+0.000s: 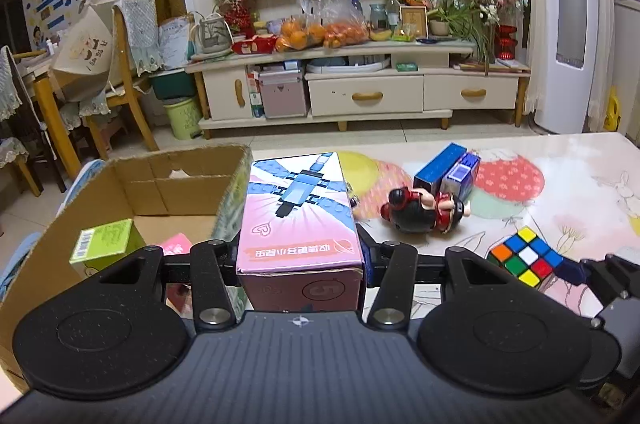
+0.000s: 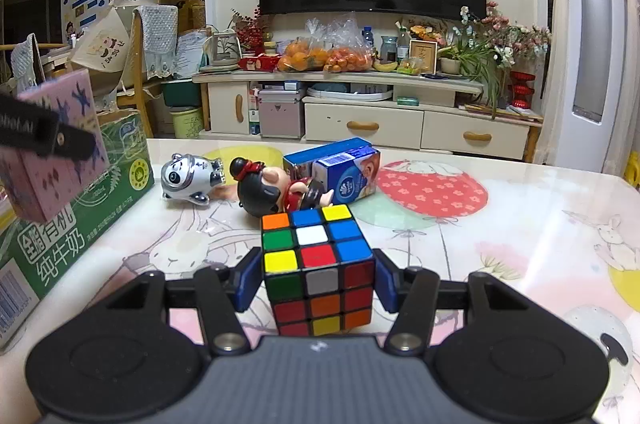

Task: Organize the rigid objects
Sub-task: 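Carry the pink box with the left gripper while right carries the Rubik's cube toward the cardboard box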

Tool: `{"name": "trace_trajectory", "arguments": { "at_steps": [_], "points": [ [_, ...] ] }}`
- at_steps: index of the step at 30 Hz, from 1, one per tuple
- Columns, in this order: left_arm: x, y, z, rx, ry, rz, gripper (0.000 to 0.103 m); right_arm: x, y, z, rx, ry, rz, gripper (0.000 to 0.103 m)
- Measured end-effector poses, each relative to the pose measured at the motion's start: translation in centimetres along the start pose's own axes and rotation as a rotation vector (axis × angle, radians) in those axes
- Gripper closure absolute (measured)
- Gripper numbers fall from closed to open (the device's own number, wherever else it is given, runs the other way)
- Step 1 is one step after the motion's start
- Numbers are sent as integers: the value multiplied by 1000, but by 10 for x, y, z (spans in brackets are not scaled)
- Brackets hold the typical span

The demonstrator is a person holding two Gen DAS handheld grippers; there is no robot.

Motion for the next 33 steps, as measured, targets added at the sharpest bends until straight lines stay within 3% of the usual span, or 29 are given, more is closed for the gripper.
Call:
{"name": "trace_trajectory", "arguments": {
  "at_steps": [16,33],
  "points": [
    [-3,-18,-10,-45,64,-21,42,-29,-32,11,-34,-13,-6,47],
    [-1,-37,-14,-115,64,-91,42,-56,-102,-7,-80,17,-100,47]
  ]
}}
Point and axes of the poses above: each gripper's, at about its wrist camera, not at the fingertips, and x roughly the way its jaws point, y to its right, z to its underside, the point moved 7 cm from there along x, roughly the way its jaws point, and after that the axes turned 8 degrees about x, right-handed, at the moved point
